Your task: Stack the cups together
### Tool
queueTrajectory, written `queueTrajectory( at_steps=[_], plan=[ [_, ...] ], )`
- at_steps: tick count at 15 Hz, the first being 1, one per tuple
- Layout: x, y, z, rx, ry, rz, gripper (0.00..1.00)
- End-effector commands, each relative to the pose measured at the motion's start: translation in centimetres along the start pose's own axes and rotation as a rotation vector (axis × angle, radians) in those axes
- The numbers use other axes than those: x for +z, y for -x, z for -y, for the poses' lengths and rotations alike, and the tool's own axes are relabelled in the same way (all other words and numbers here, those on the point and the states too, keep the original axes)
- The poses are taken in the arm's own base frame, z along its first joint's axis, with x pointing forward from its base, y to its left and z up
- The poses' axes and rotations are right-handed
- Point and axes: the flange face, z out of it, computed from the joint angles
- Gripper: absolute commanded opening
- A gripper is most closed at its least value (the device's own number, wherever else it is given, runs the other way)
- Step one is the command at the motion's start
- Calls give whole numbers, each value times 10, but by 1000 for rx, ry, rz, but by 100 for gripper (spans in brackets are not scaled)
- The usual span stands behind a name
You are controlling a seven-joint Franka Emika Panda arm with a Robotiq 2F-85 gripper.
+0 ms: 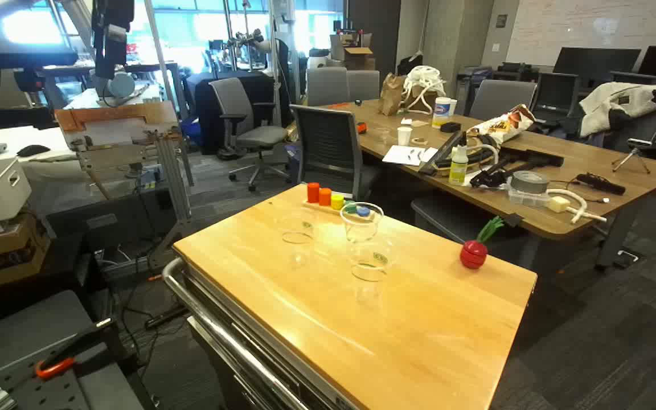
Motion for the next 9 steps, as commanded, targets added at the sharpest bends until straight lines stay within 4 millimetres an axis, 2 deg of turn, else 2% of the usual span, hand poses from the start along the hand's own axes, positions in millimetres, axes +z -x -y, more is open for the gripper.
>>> queueTrajectory(
  at_steps=[1,3,6,9],
  plan=[
    [-1,0,0,0,-1,-2,100],
    [-2,-7,-5,5,-12,-11,100],
    [2,-35,-21,30,-59,-18,100],
    [10,-87,-50,79,-123,-57,100]
  ],
)
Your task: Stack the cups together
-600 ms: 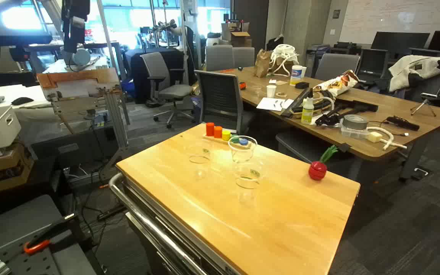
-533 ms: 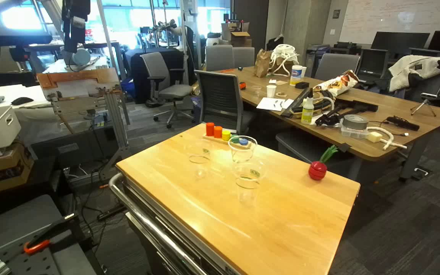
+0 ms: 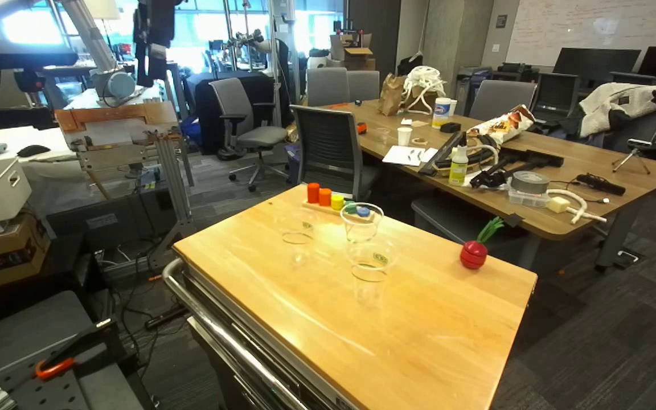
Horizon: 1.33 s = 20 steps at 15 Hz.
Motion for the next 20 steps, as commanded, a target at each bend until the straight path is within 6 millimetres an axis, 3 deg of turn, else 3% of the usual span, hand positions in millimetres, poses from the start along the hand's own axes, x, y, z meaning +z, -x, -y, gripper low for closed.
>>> queueTrajectory(
  at_steps=[1,5,10,15,20],
  plan=[
    [4,-69,-31,29,-70,-57,100],
    [30,-153,-83,64,-122,-104,100],
    [81,-232,-145,157,-167,-149,100],
    [138,-264,-218,208,-156,-93,100],
    [190,-290,-255,254,-258,-98,100]
  ],
)
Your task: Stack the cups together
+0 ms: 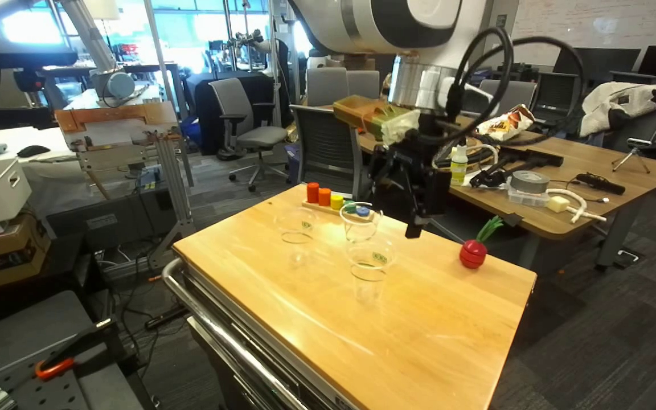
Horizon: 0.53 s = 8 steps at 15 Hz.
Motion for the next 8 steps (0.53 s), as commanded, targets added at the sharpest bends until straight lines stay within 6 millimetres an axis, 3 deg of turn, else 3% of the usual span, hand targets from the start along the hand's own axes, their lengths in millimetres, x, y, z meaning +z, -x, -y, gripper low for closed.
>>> queueTrajectory(
  at_steps=[1,5,8],
  plan=[
    [27,-28,-13,17,-96,-12,100],
    [66,-41,-16,47,-153,51,100],
    [84,-44,-12,53,-176,86,100]
  ],
)
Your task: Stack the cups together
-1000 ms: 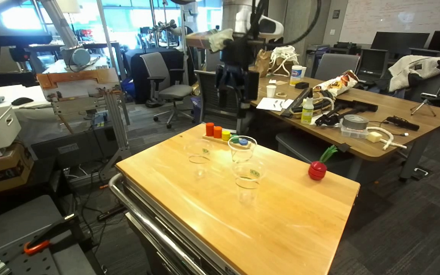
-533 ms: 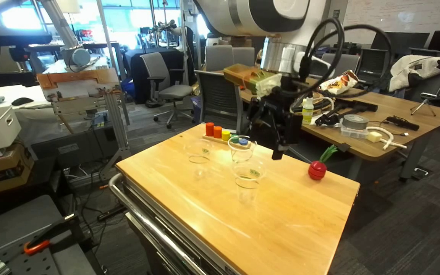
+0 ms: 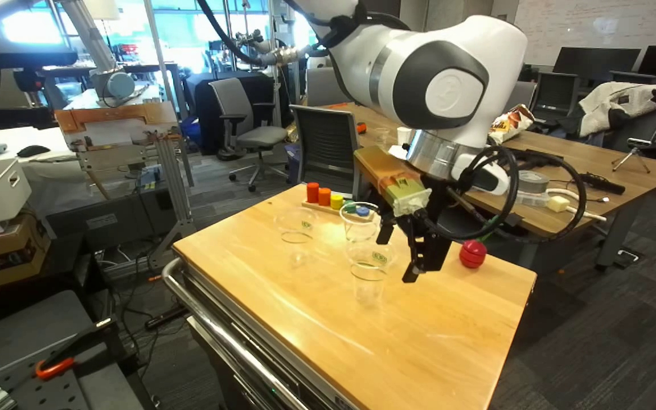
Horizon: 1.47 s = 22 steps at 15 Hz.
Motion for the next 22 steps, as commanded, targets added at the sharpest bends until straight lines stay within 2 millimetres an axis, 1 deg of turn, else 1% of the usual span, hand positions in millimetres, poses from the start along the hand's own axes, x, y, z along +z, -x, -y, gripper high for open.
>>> queueTrajectory(
  at_steps=[1,3,4,5,6,7,10,11,12,14,15,17,18,20,22],
  plan=[
    [12,-12,6,-10,-44,24,100],
    [21,-13,9,-9,-51,39,99],
    [24,-13,11,-9,-55,45,74],
    [26,-13,11,-3,-56,46,74],
    [28,-13,12,0,-61,50,70],
    [29,-12,12,15,-79,70,61],
    [35,-12,12,48,-99,67,38],
    [35,-11,13,58,-104,63,31],
    [36,-11,13,74,-110,63,21],
    [34,-11,15,94,-123,53,8],
    [33,-11,16,99,-124,50,8],
    [30,-9,17,113,-130,60,3],
    [28,-9,18,117,-137,62,7],
    [21,-9,19,136,-156,70,8],
    [9,-9,21,148,-165,66,9]
  ],
)
